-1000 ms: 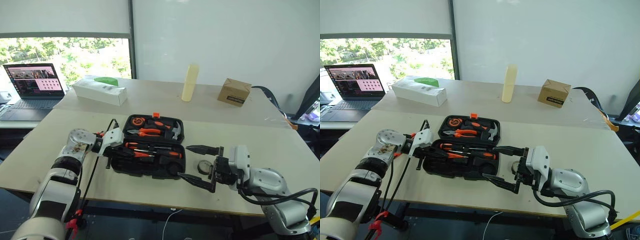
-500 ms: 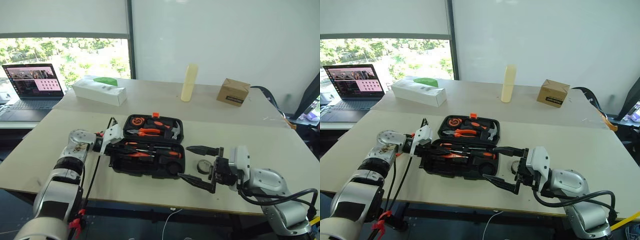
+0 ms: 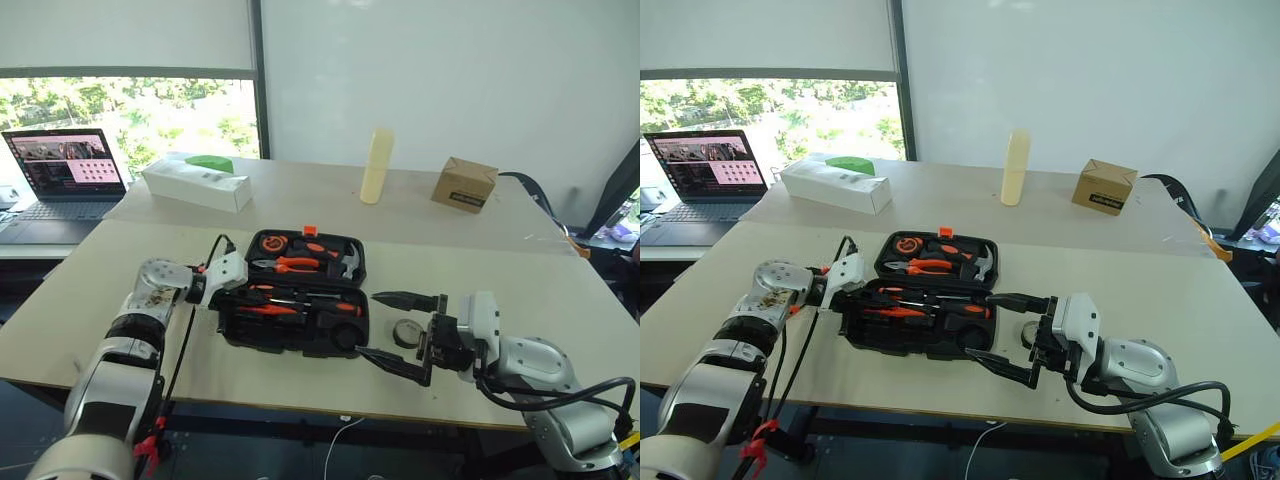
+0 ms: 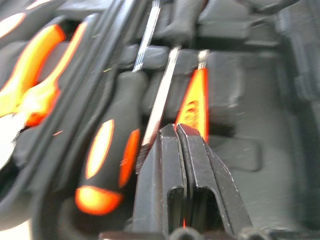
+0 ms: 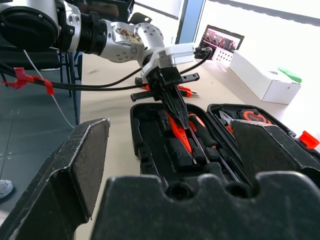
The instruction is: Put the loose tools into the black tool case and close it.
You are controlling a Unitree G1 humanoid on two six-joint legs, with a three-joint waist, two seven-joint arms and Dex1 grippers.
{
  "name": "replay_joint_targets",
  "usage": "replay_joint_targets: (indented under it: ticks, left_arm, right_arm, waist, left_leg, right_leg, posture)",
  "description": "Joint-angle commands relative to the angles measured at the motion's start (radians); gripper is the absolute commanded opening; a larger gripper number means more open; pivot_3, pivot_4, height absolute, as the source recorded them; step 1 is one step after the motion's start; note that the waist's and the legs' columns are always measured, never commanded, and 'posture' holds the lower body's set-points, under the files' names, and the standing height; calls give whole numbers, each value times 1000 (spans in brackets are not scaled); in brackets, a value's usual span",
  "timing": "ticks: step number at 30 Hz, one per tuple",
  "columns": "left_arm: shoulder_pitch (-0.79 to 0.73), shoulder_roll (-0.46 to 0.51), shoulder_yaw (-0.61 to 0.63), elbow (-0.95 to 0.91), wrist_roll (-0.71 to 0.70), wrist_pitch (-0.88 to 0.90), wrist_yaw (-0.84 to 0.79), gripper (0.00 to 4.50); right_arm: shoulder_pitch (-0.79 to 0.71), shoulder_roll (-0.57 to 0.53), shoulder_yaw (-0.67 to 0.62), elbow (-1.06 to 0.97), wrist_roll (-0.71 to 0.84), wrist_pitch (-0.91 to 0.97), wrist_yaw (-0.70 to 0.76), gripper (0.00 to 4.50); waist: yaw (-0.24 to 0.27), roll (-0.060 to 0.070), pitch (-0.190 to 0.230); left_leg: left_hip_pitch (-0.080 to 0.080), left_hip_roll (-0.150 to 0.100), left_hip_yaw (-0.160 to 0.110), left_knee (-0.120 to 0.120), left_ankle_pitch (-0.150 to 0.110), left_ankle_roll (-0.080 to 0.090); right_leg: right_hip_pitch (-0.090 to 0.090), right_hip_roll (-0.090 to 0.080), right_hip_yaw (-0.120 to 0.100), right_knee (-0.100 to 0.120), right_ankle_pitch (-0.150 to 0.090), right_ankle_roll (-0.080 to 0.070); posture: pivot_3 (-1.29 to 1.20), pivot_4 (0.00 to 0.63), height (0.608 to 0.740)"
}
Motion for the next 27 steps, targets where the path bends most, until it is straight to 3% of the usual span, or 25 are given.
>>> replay_joint_targets:
  ticks: [1,6,13,16,19,23,26,27]
  left_arm:
    - [68,-2,-11,-27,4,37,-20,96]
    - [151,34,108,-165,-160,65,-109,96]
    - [320,171,252,-329,-263,81,-67,96]
    - [430,218,365,-397,-318,143,40,791]
    - [637,258,541,-489,-388,211,153,1912]
    - [947,229,743,-610,-449,261,270,3412]
    - [1092,195,826,-687,-477,289,330,4415]
    - [1108,182,846,-704,-488,304,362,4472]
  right_arm:
    - [1,0,-18,-28,11,-10,-9,4500]
    - [22,-8,-32,-29,15,-14,-6,4500]
    - [51,-13,-40,-19,18,-24,14,4500]
    - [50,-1,-37,-9,14,-38,17,4500]
    - [50,18,-42,-4,13,-62,13,4500]
    - [49,42,-44,-3,16,-81,4,4500]
    - [48,58,-42,-8,15,-91,-4,4500]
    - [51,63,-40,-10,14,-91,-8,4500]
  waist:
    - [-2,0,0]
    - [-10,0,0]
    - [-23,0,0]
    - [-22,1,0]
    - [-23,1,0]
    - [-26,1,0]
    - [-20,1,0]
    - [-14,1,0]
  left_leg:
    - [2,0,0,0,0,0]
    - [8,1,-1,-3,-1,1]
    - [9,2,-2,-7,0,0]
    - [9,2,-2,-7,0,0]
    - [9,3,-3,-8,-1,0]
    - [12,4,-2,-14,0,0]
    - [11,3,-2,-14,-1,-1]
    - [12,4,-2,-14,-1,-1]
  right_leg:
    - [2,0,0,0,0,0]
    - [6,0,2,-1,0,0]
    - [4,0,3,-1,-1,-1]
    - [4,0,3,-1,-1,-1]
    - [4,-2,3,-1,-1,-1]
    - [3,-3,4,-3,-1,-1]
    - [3,-4,2,-3,-1,-2]
    - [3,-5,2,-3,-1,-2]
  posture:
    - [0,150,740]
    - [0,150,740]
    - [0,150,740]
    - [0,150,740]
    - [0,150,740]
    - [0,150,740]
    - [0,150,740]
    - [0,150,740]
